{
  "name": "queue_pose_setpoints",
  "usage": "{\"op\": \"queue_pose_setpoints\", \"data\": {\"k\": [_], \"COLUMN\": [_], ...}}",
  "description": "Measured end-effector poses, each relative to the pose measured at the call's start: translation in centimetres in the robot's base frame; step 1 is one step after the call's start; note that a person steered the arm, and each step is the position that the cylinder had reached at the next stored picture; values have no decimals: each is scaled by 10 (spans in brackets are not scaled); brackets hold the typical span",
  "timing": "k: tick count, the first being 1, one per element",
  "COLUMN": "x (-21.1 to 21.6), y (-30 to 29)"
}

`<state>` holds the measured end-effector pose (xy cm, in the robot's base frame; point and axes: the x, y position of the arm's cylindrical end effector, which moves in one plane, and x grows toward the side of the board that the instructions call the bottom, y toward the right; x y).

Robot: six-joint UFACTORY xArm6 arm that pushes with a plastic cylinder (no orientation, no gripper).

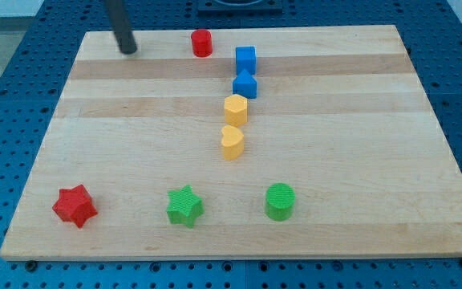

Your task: Move the red circle above the blue cube

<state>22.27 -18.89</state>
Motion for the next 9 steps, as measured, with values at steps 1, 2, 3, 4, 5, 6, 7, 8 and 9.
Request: {"op": "queue_pose_setpoints", "data": {"k": [1,2,3,4,5,6,7,8,9], "x": [-15,12,18,18,18,26,15,35,57], "y": [76,108,149,214,232,233,233,238,287]}}
